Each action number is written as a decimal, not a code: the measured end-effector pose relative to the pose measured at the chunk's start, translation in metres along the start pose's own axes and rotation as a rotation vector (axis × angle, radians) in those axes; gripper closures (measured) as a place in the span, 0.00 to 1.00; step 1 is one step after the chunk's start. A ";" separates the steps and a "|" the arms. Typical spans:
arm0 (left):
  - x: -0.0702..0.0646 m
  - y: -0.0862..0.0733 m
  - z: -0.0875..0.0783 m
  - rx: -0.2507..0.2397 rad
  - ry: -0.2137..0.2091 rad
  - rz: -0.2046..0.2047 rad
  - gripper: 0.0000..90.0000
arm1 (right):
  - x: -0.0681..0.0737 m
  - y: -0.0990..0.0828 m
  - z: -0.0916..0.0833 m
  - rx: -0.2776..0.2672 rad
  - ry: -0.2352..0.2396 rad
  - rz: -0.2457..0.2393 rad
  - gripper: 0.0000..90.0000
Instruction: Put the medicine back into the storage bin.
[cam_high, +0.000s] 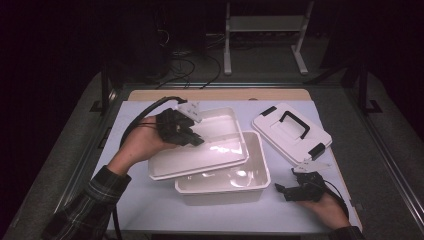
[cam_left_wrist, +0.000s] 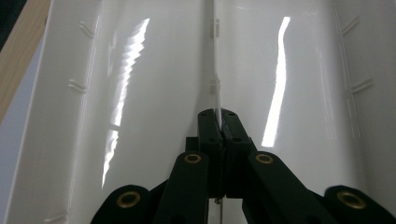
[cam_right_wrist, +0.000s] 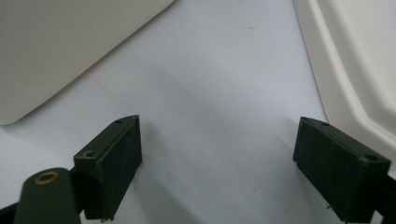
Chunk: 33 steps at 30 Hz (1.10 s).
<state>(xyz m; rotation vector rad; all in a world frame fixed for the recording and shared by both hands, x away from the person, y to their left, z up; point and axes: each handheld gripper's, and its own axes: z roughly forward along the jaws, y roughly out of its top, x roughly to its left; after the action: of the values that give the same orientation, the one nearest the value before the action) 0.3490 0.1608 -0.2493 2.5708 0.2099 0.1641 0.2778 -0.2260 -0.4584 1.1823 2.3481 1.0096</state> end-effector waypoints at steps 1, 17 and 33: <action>0.001 -0.005 -0.003 0.001 0.004 -0.008 0.99 | 0.000 0.000 0.000 0.000 0.000 0.000 0.17; 0.003 -0.069 -0.043 0.002 0.073 -0.134 0.99 | 0.000 0.000 0.000 0.000 0.000 0.000 0.17; -0.002 -0.145 -0.065 0.024 0.138 -0.288 0.99 | 0.000 0.000 0.000 0.001 -0.001 -0.001 0.17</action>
<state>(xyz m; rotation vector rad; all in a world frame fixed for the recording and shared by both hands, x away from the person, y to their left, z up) 0.3199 0.3159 -0.2722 2.5202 0.6320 0.2316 0.2778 -0.2260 -0.4585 1.1811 2.3483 1.0078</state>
